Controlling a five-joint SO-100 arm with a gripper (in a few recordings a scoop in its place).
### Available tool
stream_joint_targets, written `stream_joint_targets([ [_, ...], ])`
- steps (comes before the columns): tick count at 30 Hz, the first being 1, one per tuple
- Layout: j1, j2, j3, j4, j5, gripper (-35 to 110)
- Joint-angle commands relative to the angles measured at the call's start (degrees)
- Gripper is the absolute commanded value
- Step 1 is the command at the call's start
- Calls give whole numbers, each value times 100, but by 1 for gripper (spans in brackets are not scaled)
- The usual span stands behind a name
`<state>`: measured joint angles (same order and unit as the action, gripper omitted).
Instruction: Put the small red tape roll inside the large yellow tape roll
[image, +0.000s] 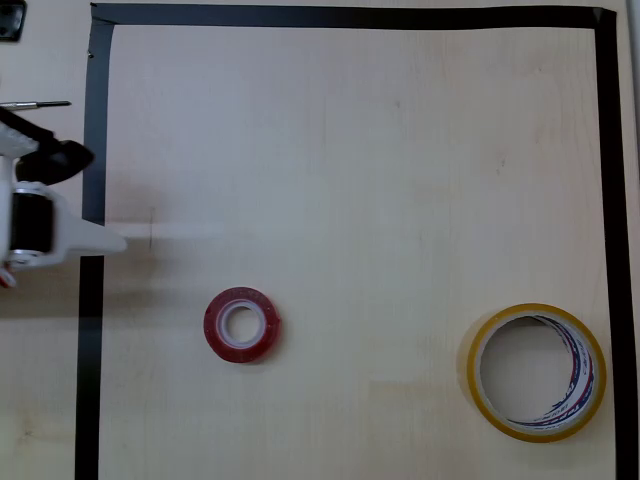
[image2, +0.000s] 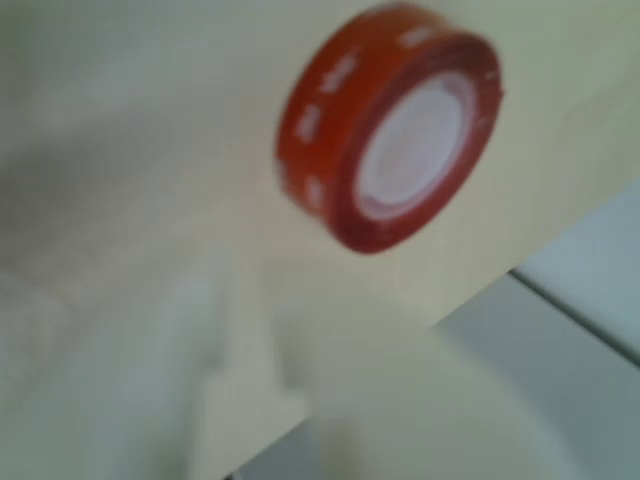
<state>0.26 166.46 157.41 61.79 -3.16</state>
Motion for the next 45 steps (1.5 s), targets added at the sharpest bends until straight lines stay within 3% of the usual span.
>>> stream_joint_targets([
  [1, 202, -2953, -1934, -369, -70, 0],
  [5, 264, -5027, -3287, -360, -70, 0],
  [10, 264, -5695, -3727, -589, -114, 0],
  [25, 1160, -6205, -3771, -984, -114, 0],
  [45, 879, -7022, -3595, -1424, 114, 10],
])
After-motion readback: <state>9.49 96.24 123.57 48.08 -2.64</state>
